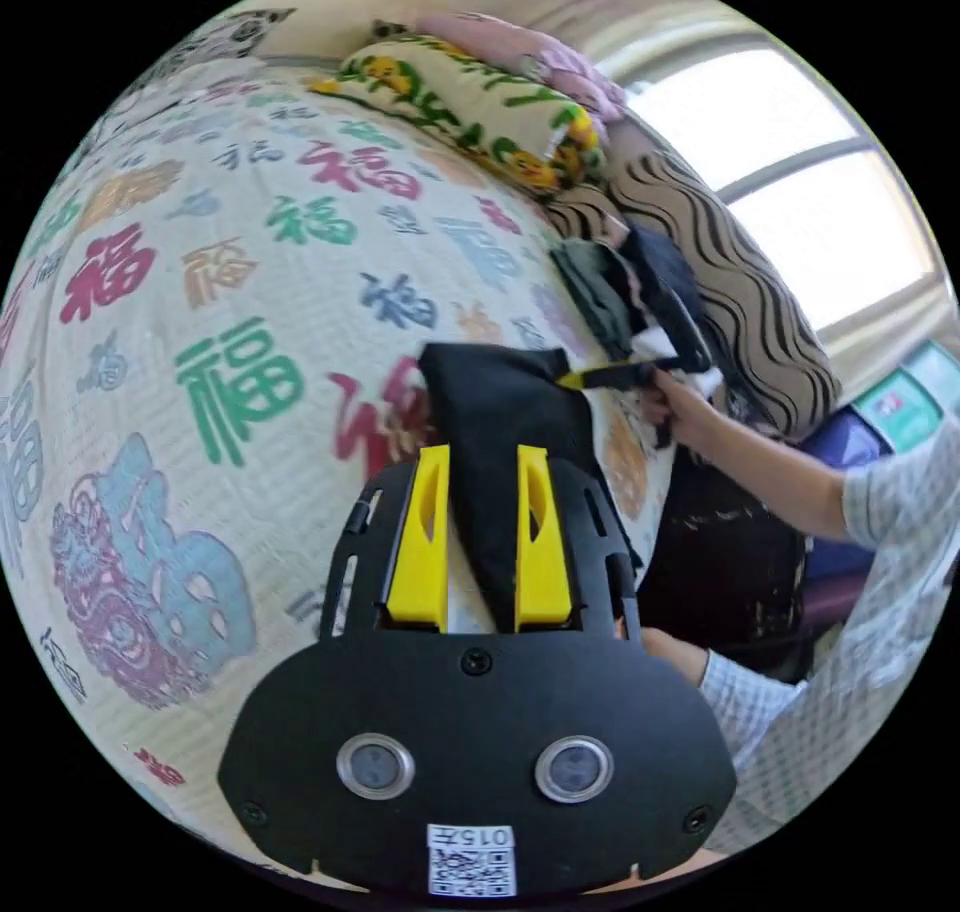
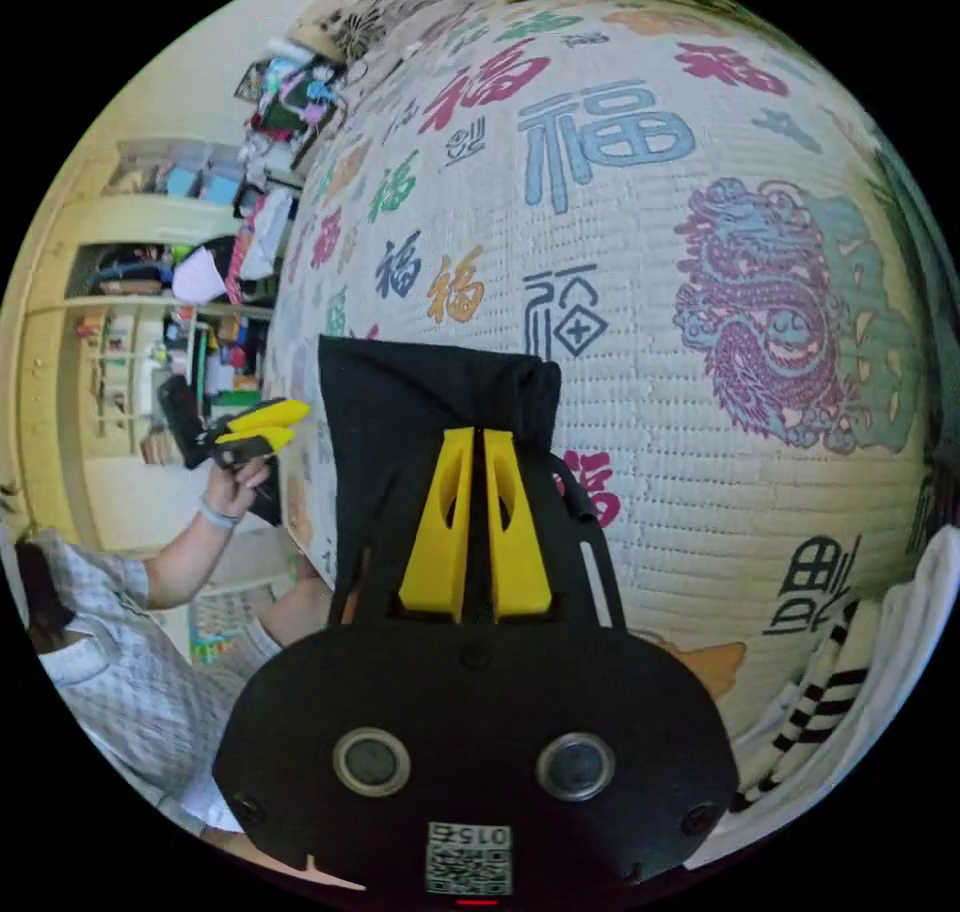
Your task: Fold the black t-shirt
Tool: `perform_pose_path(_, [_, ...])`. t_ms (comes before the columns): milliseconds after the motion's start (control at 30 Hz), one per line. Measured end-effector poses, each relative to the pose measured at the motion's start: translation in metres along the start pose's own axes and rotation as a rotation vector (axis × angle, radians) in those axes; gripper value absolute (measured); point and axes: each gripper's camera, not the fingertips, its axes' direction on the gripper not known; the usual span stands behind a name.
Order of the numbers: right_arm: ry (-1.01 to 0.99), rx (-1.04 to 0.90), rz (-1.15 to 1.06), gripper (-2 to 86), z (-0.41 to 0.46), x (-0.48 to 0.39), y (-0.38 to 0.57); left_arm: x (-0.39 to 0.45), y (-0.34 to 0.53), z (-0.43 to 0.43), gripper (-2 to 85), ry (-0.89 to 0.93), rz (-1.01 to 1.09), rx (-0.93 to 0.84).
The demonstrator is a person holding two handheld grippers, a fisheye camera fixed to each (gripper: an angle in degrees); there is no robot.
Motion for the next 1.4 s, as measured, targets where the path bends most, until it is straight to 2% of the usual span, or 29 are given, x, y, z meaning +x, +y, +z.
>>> perform_pose_path(33, [-0.079, 0.081, 0.056, 4.7, -0.007, 0.019, 0.009, -0.007, -0.007, 0.001, 10.7, 0.012, -0.011, 0.005])
perform_pose_path(133, [-0.044, 0.193, 0.099, 9.0, -0.019, 0.052, 0.026, -0.028, -0.036, 0.022, 11.5, 0.051, -0.018, -0.025])
perform_pose_path(300, [-0.247, 0.112, 0.058, 10.6, 0.019, 0.088, 0.013, -0.056, -0.060, 0.070, 9.6, 0.236, -0.093, -0.063])
perform_pose_path(433, [-0.297, 0.056, 0.026, 4.2, 0.052, 0.103, -0.003, -0.060, -0.068, 0.085, 5.9, 0.301, -0.087, -0.089])
perform_pose_path(633, [-0.379, 0.126, -0.147, 1.6, 0.036, 0.095, 0.023, -0.001, -0.060, 0.051, 3.3, 0.278, 0.211, -0.044])
perform_pose_path(733, [-0.334, 0.131, -0.299, 1.2, 0.019, 0.064, 0.056, 0.045, -0.034, 0.031, 3.0, 0.265, 0.361, -0.033])
perform_pose_path(867, [-0.186, 0.032, -0.449, 1.1, 0.024, 0.013, 0.115, 0.099, 0.029, 0.031, 3.2, 0.174, 0.503, -0.115])
perform_pose_path(1167, [-0.045, -0.264, -0.401, 1.7, 0.134, -0.018, 0.191, 0.097, 0.143, 0.110, 4.3, 0.149, 0.335, -0.341])
perform_pose_path(1400, [-0.018, -0.355, -0.281, 5.3, 0.187, -0.017, 0.210, 0.086, 0.189, 0.130, 6.2, 0.099, 0.310, -0.444])
